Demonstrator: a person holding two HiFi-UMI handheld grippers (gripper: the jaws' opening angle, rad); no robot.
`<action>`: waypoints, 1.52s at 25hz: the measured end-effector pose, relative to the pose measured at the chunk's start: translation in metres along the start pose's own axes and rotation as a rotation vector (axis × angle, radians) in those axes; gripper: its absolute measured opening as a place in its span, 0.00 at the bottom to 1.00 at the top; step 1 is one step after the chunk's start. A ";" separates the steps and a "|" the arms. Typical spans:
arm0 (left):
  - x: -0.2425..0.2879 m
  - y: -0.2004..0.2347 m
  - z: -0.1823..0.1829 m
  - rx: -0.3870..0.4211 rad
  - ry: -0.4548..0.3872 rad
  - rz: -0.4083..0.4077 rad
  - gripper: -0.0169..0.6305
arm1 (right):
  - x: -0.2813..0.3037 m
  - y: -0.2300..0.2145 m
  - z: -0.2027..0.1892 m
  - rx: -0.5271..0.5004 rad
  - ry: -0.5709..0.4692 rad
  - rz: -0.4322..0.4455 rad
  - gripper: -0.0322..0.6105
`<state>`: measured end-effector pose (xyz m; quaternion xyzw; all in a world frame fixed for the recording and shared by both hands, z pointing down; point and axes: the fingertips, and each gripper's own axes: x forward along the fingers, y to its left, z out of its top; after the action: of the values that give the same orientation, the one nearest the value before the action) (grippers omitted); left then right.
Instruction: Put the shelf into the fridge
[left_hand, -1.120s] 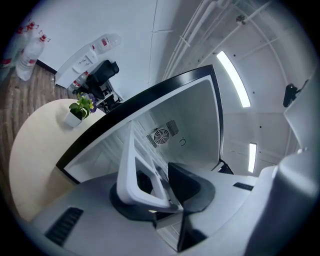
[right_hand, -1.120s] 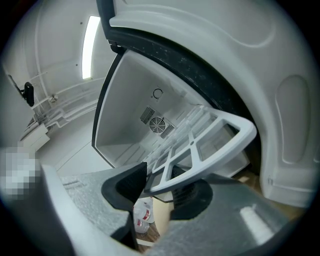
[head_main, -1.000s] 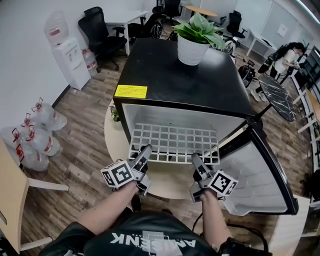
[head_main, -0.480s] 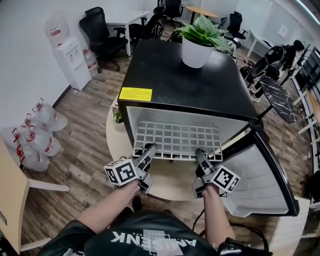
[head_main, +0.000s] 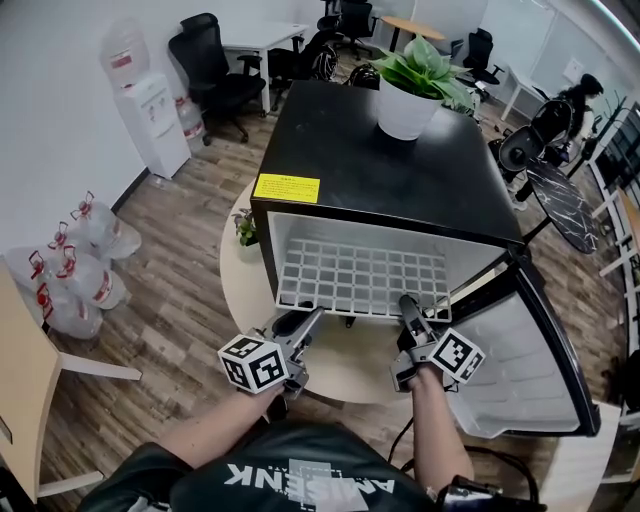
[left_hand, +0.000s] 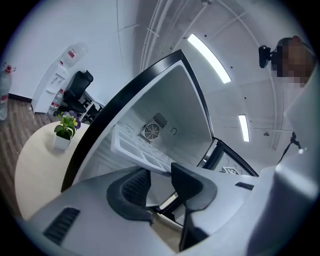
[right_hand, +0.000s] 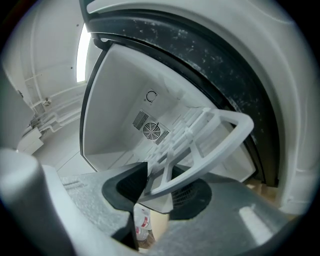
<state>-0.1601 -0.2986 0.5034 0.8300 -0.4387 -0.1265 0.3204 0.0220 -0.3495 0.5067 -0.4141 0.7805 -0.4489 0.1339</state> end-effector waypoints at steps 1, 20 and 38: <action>0.002 0.003 0.002 -0.002 -0.002 0.000 0.22 | 0.003 -0.001 0.001 -0.005 -0.002 0.001 0.25; 0.033 0.025 0.024 0.022 0.068 -0.058 0.21 | -0.023 0.000 -0.014 -0.144 -0.104 -0.132 0.26; 0.041 0.041 0.029 0.030 0.050 0.040 0.26 | 0.014 -0.003 -0.002 -0.406 -0.036 -0.126 0.07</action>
<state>-0.1767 -0.3608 0.5107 0.8285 -0.4490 -0.0927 0.3215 0.0139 -0.3596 0.5123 -0.4886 0.8249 -0.2823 0.0333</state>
